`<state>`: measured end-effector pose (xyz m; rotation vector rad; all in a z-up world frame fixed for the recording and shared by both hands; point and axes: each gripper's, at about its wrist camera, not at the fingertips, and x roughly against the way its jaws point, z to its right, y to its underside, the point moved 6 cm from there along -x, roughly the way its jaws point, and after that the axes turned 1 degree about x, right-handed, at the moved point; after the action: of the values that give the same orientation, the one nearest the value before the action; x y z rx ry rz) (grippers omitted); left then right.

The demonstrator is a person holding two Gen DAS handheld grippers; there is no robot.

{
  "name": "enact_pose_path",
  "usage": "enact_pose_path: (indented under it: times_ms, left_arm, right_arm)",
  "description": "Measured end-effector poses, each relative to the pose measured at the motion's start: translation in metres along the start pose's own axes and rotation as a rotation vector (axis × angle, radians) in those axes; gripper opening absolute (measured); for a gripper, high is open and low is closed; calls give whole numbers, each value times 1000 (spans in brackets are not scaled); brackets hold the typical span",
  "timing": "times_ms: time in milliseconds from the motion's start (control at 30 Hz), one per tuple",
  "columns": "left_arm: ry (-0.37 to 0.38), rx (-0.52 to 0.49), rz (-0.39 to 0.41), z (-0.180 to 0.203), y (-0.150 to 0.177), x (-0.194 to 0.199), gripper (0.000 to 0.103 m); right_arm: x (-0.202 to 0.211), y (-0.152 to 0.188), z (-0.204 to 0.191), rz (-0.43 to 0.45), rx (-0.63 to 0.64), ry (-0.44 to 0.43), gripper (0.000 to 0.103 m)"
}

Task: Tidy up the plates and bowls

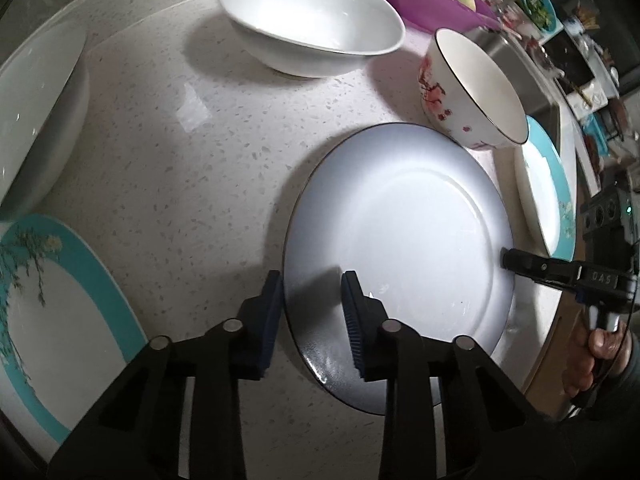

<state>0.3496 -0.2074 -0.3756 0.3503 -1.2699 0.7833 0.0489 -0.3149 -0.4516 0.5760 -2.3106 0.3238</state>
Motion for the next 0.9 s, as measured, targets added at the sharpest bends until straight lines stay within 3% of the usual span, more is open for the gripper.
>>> enact_pose_path:
  times_ms: [433, 667, 900]
  left_arm:
    - [14, 49, -4, 5, 35, 9, 25]
    - [17, 96, 38, 13, 78, 41, 25]
    - [-9, 166, 82, 14, 146, 71, 25]
  right_arm:
    - [9, 8, -7, -6, 25, 27, 15]
    - [23, 26, -22, -18, 93, 31, 15]
    - [25, 57, -34, -81, 198, 40, 15]
